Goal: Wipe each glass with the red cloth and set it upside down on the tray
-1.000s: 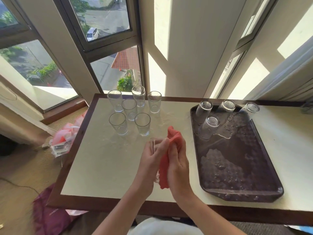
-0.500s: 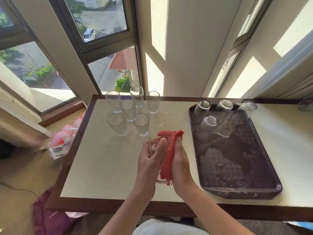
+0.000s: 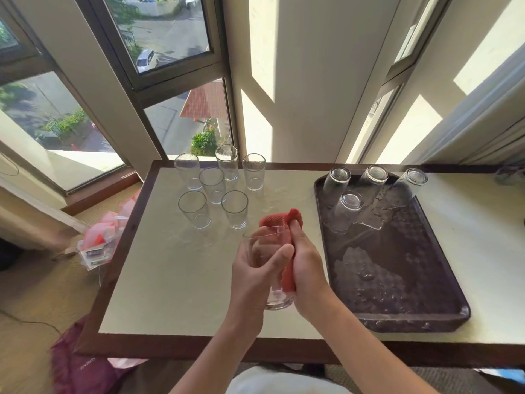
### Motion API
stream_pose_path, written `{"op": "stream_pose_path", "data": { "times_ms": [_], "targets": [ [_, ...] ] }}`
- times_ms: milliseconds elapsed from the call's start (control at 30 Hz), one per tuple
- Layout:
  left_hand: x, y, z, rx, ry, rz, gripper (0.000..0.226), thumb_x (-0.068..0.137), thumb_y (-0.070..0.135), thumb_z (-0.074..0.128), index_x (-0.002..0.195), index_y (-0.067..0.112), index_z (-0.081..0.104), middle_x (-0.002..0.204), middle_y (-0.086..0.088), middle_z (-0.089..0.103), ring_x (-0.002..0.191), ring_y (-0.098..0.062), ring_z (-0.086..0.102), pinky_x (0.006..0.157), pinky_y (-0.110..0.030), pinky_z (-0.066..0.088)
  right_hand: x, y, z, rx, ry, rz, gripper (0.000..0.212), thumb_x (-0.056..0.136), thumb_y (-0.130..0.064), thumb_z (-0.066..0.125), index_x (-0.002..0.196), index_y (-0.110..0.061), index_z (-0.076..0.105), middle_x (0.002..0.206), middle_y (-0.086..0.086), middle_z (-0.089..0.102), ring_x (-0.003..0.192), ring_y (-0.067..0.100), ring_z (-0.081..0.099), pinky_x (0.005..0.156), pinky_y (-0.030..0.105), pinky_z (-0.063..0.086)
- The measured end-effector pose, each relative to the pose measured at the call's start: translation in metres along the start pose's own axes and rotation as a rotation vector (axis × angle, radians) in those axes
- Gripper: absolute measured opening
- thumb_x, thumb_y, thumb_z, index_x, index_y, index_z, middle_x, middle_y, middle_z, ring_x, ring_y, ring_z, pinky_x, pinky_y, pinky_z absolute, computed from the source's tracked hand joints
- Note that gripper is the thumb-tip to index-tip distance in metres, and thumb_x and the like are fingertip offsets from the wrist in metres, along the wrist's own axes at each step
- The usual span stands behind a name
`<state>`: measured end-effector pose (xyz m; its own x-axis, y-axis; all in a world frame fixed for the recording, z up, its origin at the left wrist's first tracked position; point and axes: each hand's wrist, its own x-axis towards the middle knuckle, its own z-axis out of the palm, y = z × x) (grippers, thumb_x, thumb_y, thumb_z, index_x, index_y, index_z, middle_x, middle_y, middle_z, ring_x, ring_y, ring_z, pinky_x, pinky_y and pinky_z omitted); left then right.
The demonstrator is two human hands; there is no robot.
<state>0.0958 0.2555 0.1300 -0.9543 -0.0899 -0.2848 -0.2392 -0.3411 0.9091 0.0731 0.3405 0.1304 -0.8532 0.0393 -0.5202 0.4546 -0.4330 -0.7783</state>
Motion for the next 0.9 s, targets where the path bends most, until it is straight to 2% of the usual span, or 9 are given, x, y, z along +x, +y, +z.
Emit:
{"op": "stream_pose_path", "data": {
  "times_ms": [100,267,367,467,500,567,700,833,900],
  "targets": [
    [0.004,0.000,-0.004,-0.041,-0.009,0.028,0.076,0.048,0.027,0.089,0.118,0.011,0.063,0.093,-0.011,0.075,0.090,-0.021,0.074,0.068,-0.019,0.056,0.003,-0.006,-0.008,0.245,0.001,0.189,0.059,0.095,-0.052,0.050,0.118,0.000,0.067,0.113,0.025,0.070,0.111,0.043,0.064,0.106,0.053,0.045],
    [0.008,0.006,-0.018,0.031,-0.023,0.121,0.093,0.038,0.039,0.098,0.121,0.020,0.061,0.108,-0.010,0.073,0.101,-0.028,0.073,0.083,-0.031,0.059,-0.010,-0.002,-0.020,0.342,-0.034,0.284,0.050,0.084,-0.047,0.064,0.107,-0.004,0.071,0.106,0.020,0.074,0.092,0.036,0.073,0.078,0.044,0.058],
    [0.003,0.002,-0.015,0.139,-0.046,0.211,0.082,0.046,0.027,0.093,0.120,0.019,0.059,0.108,-0.002,0.073,0.105,-0.022,0.072,0.087,-0.035,0.059,-0.013,0.002,-0.016,0.367,-0.073,0.366,0.053,0.089,-0.049,0.058,0.116,-0.004,0.071,0.115,0.021,0.071,0.099,0.035,0.072,0.090,0.046,0.055],
    [0.002,-0.006,-0.012,0.258,-0.068,0.289,0.072,0.054,0.010,0.090,0.118,0.021,0.058,0.106,0.006,0.073,0.106,-0.014,0.071,0.088,-0.030,0.058,-0.013,0.001,-0.014,0.391,-0.057,0.373,0.052,0.095,-0.048,0.049,0.110,-0.004,0.071,0.093,0.018,0.075,0.082,0.031,0.075,0.075,0.040,0.059],
    [0.005,-0.007,-0.013,0.266,-0.060,0.296,0.072,0.055,0.012,0.090,0.118,0.021,0.057,0.106,0.009,0.073,0.106,-0.012,0.070,0.087,-0.026,0.057,-0.014,0.000,-0.015,0.396,-0.051,0.379,0.051,0.096,-0.047,0.046,0.107,-0.004,0.072,0.088,0.017,0.075,0.077,0.030,0.075,0.070,0.038,0.059],
    [0.012,-0.009,-0.019,0.253,-0.030,0.317,0.075,0.056,0.026,0.092,0.122,0.020,0.056,0.106,0.010,0.070,0.107,-0.011,0.069,0.086,-0.021,0.054,-0.017,0.002,-0.017,0.372,-0.044,0.398,0.054,0.097,-0.047,0.043,0.111,-0.002,0.071,0.098,0.022,0.075,0.091,0.036,0.072,0.079,0.044,0.058],
    [0.017,-0.013,-0.026,0.282,-0.027,0.340,0.082,0.053,0.051,0.091,0.122,0.026,0.054,0.108,0.010,0.069,0.109,-0.012,0.067,0.090,-0.030,0.056,-0.016,0.001,-0.025,0.351,-0.014,0.405,0.055,0.099,-0.046,0.042,0.114,0.001,0.067,0.107,0.027,0.071,0.099,0.042,0.067,0.087,0.053,0.051],
    [0.006,-0.025,-0.019,0.279,-0.164,0.330,0.080,0.059,0.042,0.092,0.124,0.018,0.052,0.107,0.002,0.069,0.107,-0.019,0.069,0.089,-0.036,0.057,-0.012,0.000,-0.028,0.342,0.005,0.399,0.054,0.098,-0.045,0.046,0.118,0.000,0.067,0.111,0.025,0.071,0.097,0.039,0.071,0.083,0.046,0.057],
    [0.006,-0.028,-0.020,0.291,-0.150,0.343,0.080,0.062,0.049,0.089,0.125,0.018,0.051,0.106,0.006,0.069,0.105,-0.017,0.068,0.087,-0.030,0.055,-0.013,0.004,-0.031,0.300,0.013,0.383,0.054,0.098,-0.046,0.044,0.116,-0.001,0.068,0.111,0.025,0.071,0.099,0.040,0.070,0.089,0.049,0.055]
  ]
}}
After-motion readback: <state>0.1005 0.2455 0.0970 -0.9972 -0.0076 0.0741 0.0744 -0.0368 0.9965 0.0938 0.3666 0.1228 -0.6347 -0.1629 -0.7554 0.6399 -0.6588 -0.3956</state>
